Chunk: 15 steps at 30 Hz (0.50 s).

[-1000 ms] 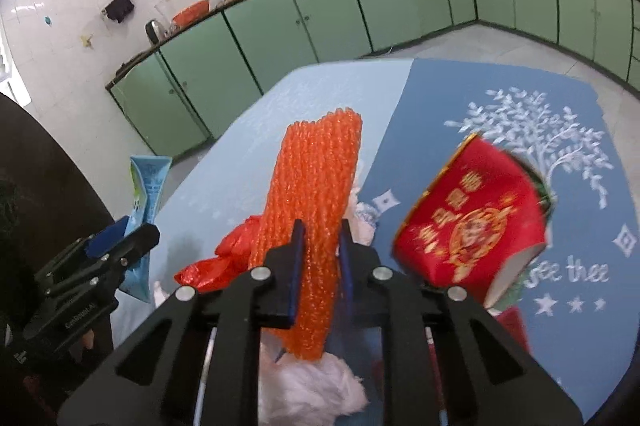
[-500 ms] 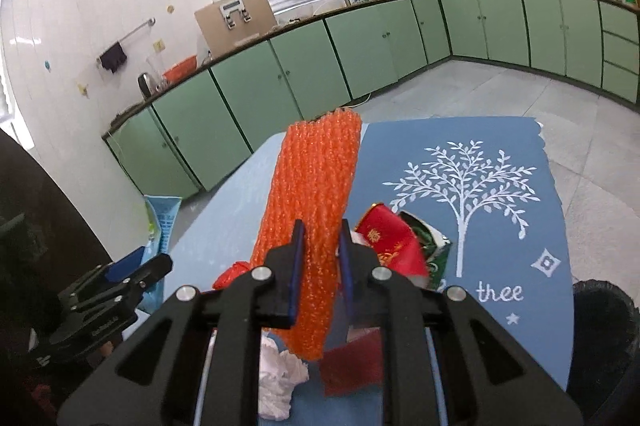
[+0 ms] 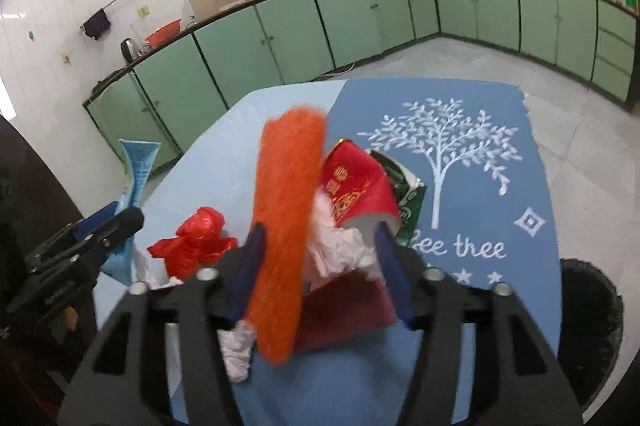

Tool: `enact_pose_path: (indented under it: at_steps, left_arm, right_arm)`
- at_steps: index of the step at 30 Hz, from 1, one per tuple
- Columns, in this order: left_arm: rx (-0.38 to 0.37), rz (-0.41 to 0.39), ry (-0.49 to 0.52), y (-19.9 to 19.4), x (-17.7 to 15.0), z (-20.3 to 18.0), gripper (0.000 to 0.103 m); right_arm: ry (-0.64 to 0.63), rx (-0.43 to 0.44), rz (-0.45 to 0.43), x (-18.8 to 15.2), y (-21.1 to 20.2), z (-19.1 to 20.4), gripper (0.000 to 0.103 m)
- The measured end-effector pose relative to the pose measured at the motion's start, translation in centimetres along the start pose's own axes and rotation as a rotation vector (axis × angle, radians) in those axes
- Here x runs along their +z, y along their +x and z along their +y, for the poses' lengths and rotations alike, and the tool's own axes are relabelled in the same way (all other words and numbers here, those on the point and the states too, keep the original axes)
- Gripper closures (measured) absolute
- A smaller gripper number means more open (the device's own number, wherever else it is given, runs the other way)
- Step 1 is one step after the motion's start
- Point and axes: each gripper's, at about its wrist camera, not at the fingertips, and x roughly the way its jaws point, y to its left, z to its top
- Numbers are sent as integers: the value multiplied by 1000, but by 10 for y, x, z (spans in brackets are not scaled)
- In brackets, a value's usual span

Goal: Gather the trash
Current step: 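Grasp the orange mesh sleeve with the right gripper while the left holds the milk carton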

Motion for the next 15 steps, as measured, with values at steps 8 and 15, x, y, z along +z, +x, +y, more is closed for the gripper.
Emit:
enact_pose_path:
  at_steps: [8, 15]
  left_arm:
    - [7, -6, -11, 1, 2, 1, 47]
    - [12, -2, -2, 2, 1, 2, 47]
  right_arm:
    - [-26, 7, -22, 12, 5, 5, 37]
    - [-30, 8, -45, 18, 3, 8, 38]
